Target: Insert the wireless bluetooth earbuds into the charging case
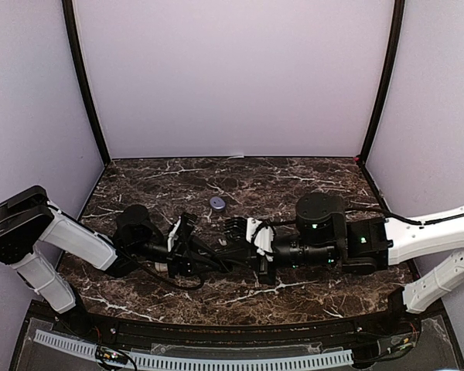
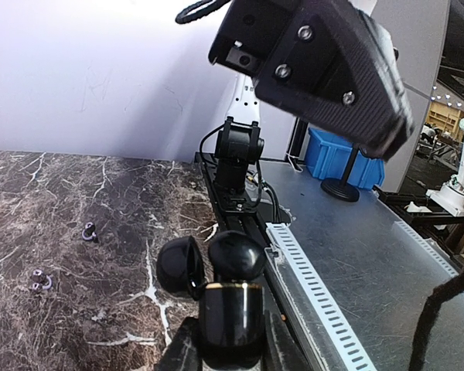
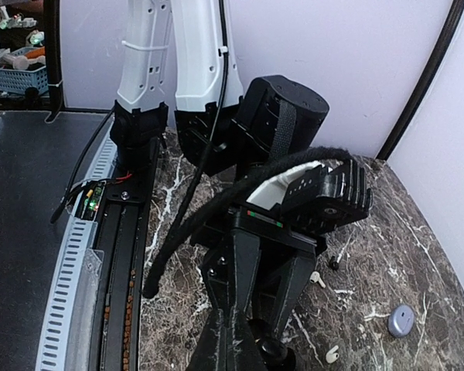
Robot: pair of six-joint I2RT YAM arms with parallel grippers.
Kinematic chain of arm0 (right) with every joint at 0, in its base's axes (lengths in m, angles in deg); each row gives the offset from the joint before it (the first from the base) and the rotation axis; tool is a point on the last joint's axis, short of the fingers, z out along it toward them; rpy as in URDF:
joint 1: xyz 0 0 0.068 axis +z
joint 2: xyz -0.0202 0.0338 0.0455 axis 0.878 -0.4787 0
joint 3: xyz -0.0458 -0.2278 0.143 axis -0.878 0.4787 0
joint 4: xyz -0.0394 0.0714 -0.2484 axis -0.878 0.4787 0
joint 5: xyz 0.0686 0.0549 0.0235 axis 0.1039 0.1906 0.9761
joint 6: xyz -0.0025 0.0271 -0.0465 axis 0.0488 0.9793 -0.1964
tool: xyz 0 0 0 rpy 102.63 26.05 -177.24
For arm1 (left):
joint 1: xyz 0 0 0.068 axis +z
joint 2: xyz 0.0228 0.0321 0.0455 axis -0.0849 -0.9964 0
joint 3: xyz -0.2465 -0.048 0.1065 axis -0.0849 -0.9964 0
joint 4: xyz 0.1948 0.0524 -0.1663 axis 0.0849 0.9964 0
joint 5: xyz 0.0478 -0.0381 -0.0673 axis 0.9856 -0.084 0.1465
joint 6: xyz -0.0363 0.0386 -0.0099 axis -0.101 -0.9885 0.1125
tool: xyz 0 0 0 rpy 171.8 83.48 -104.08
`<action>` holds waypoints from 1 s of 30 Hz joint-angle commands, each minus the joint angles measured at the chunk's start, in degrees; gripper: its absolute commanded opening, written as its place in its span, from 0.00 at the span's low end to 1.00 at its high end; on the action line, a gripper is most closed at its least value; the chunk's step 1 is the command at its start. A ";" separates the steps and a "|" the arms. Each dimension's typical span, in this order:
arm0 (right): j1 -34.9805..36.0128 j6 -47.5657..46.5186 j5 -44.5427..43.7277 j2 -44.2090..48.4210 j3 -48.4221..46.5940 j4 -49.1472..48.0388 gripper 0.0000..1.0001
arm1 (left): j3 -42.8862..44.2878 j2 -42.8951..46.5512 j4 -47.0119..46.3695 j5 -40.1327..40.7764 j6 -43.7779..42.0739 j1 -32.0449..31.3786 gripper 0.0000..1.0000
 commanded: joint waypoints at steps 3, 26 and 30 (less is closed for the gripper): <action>-0.92 0.50 -6.26 -2.34 -2.32 -0.33 0.00 | -0.55 1.57 -1.01 -0.66 -0.53 -0.18 0.00; -2.44 2.14 -3.19 -5.07 -3.89 8.46 0.00 | -0.47 1.57 -1.05 -1.11 -0.41 -0.18 0.00; -2.42 2.35 -1.85 -3.04 -1.37 7.45 0.00 | -0.68 1.62 -1.51 -1.40 0.01 -0.18 0.00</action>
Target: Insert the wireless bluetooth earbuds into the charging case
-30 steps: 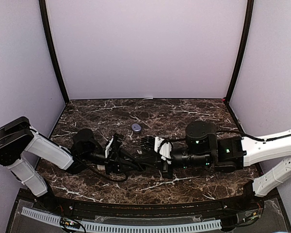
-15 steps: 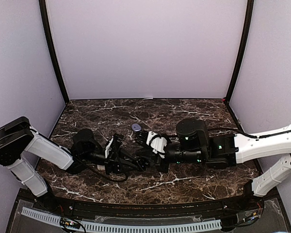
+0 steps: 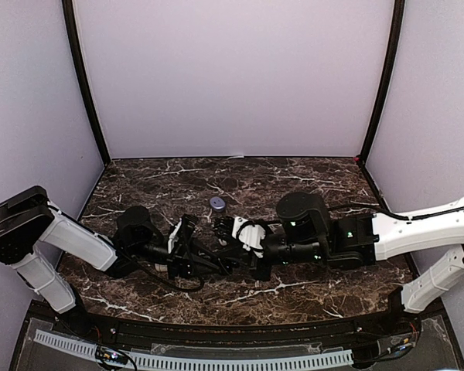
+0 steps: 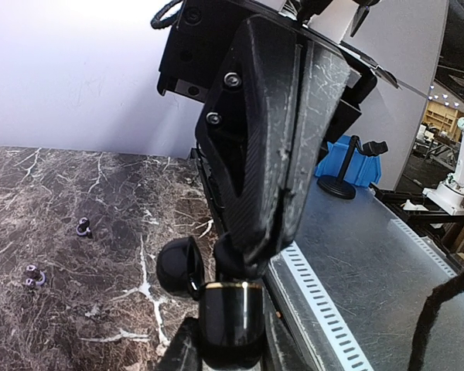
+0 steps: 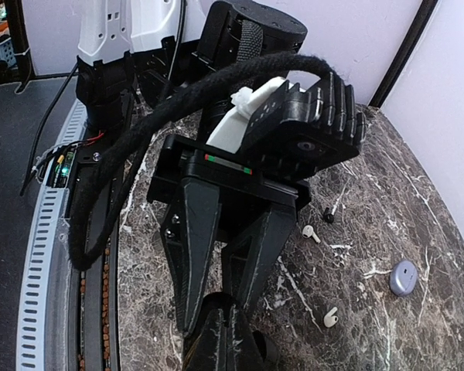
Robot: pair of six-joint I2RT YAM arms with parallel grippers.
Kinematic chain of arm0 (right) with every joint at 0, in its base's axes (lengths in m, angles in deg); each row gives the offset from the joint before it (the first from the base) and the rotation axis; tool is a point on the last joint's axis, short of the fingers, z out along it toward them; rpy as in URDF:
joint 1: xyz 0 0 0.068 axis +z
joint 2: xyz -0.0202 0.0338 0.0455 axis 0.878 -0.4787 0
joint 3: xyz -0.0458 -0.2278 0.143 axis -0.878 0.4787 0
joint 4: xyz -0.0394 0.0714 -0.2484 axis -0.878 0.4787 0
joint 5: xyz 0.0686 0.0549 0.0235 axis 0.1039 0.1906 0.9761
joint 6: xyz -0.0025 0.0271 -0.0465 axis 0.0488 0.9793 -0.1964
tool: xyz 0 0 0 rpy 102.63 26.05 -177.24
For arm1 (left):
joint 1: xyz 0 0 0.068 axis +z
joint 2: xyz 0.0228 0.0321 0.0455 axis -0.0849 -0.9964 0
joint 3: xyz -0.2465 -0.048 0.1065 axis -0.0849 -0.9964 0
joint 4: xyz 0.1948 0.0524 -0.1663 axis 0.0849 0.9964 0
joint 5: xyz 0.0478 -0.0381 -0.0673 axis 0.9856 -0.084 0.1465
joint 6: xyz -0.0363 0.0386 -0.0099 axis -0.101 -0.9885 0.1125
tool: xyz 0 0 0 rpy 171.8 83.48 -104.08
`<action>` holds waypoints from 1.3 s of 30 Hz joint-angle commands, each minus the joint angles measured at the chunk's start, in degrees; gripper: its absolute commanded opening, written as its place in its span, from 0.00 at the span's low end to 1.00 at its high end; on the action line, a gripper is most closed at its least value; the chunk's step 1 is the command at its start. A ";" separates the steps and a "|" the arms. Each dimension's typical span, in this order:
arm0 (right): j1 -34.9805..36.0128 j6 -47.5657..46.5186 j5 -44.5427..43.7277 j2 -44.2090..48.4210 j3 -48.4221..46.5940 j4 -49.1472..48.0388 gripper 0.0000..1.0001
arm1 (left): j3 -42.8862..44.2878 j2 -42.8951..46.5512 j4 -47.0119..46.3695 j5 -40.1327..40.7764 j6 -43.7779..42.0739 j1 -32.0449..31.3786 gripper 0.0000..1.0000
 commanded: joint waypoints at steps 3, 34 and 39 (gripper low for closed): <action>-0.21 0.65 2.95 2.42 2.23 0.93 0.00 | -0.24 1.15 -2.77 -1.86 0.76 -0.18 0.00; -0.99 42.31 -0.29 8.20 -2.21 11.51 0.22 | -0.15 2.59 2.95 14.57 -12.14 -1.93 0.00; -3.09 44.25 2.10 5.63 -2.50 11.60 0.23 | -0.24 2.75 2.89 16.06 -14.08 -2.02 0.00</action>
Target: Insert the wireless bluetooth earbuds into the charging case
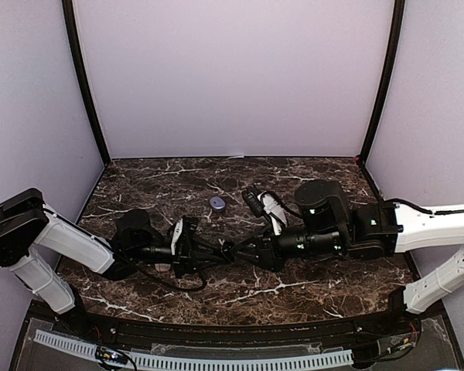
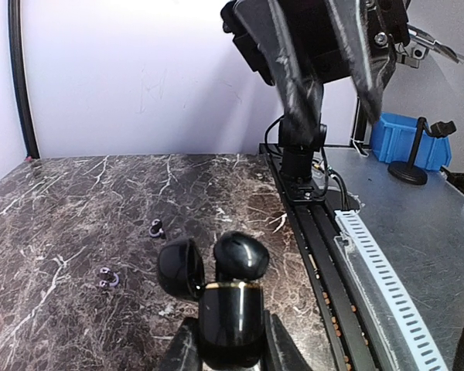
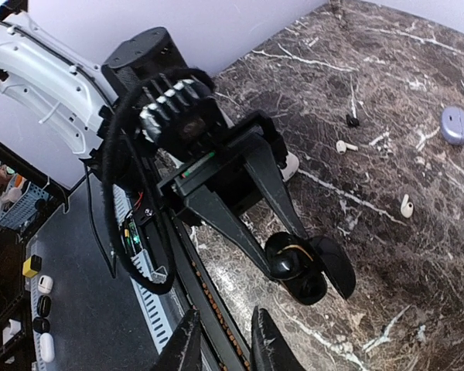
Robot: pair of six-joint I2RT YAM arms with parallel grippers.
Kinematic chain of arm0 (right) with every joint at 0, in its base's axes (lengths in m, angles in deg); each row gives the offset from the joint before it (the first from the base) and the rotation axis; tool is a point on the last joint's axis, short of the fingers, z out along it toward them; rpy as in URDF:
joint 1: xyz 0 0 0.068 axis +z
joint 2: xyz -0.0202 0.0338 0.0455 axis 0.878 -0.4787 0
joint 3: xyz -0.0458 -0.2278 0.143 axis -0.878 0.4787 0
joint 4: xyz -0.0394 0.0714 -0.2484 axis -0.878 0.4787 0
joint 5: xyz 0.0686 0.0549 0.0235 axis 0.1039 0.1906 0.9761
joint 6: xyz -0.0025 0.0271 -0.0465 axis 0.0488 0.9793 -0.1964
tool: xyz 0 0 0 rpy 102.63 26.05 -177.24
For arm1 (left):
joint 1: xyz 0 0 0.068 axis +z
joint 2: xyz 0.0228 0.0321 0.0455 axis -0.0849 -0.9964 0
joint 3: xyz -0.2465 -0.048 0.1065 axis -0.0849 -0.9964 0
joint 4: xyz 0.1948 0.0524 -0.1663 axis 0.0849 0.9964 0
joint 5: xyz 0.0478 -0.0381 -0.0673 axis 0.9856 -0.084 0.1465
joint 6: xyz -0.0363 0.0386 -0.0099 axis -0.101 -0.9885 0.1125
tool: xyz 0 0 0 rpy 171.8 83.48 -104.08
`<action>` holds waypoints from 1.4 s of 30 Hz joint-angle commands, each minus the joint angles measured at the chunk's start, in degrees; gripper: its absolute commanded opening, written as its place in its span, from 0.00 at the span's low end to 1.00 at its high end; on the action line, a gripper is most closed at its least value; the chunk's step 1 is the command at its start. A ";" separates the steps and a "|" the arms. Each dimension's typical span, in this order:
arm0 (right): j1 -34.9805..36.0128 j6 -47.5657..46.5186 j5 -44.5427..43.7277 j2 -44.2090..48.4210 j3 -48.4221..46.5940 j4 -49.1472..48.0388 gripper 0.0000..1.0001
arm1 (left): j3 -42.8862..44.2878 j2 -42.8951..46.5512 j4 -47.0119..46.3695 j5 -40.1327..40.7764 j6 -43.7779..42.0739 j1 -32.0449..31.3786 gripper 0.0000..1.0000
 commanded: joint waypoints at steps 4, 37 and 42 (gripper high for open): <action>-3.28 3.91 4.68 -2.92 -1.49 -0.63 0.23 | 1.06 0.49 0.19 2.59 -3.29 -0.27 0.00; -7.95 10.45 7.19 -11.80 -6.70 2.29 0.30 | -0.09 0.17 -0.20 6.46 -5.64 -1.13 0.00; -8.11 11.21 6.67 -11.95 -6.62 2.17 0.28 | -0.78 -0.19 -1.38 6.78 -5.47 -1.42 0.00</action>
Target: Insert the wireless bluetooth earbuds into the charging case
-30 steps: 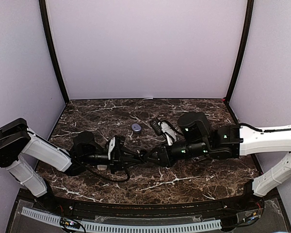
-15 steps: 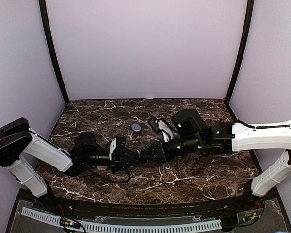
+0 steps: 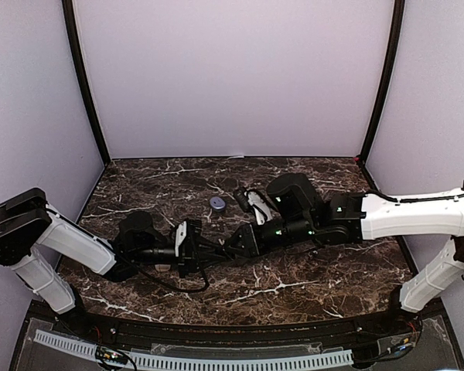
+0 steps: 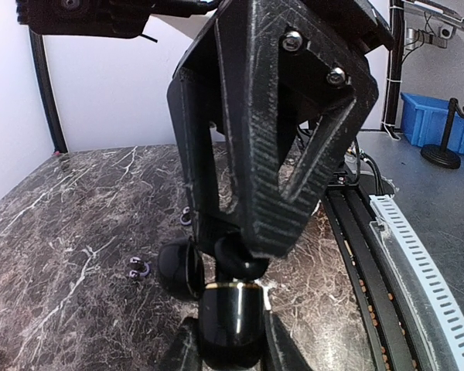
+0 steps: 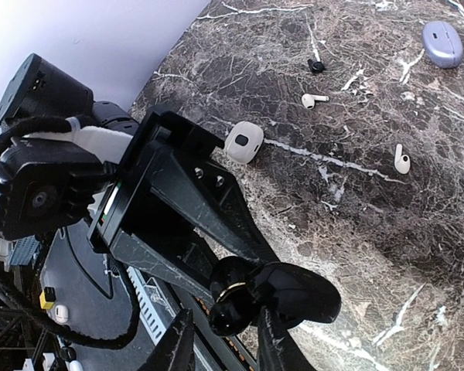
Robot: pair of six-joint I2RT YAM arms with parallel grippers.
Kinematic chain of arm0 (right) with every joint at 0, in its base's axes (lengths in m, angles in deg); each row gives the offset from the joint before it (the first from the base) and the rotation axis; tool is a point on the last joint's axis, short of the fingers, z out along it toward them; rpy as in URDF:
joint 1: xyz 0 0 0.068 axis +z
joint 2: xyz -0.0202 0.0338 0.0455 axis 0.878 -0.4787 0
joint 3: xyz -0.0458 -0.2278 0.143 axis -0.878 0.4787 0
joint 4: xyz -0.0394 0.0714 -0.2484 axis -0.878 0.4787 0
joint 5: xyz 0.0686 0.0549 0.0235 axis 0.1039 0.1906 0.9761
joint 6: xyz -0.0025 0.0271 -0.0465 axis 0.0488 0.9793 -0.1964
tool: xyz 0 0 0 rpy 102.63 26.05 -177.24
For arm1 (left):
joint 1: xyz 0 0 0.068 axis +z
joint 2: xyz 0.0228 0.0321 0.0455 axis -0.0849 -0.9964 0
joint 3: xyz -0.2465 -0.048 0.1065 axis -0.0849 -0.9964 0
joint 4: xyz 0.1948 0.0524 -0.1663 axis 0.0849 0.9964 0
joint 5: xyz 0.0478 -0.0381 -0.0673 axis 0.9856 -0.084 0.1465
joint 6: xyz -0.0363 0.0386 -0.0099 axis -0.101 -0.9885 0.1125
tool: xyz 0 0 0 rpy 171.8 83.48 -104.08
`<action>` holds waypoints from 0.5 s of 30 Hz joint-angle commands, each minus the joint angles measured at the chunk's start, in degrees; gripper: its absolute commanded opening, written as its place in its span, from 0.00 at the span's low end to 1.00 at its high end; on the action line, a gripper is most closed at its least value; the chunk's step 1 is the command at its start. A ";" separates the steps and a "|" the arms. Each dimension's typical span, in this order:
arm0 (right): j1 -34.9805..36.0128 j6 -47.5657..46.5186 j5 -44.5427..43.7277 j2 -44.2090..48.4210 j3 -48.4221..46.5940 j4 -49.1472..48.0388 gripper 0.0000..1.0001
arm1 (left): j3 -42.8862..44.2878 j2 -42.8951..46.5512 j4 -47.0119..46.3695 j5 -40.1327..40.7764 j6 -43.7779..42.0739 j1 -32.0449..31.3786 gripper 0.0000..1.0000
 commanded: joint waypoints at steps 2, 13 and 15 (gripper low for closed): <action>-0.63 1.29 -1.03 -0.54 -1.51 -0.60 0.26 | -0.92 0.77 -2.38 0.64 -0.42 -0.52 0.00; -0.59 0.49 -1.56 -2.32 -2.70 0.80 0.22 | -0.86 1.09 -1.86 0.80 -0.45 -0.61 0.00; -0.60 0.10 -1.54 -2.26 -2.66 1.08 0.21 | -0.85 1.02 -1.89 0.71 -0.22 -0.61 0.00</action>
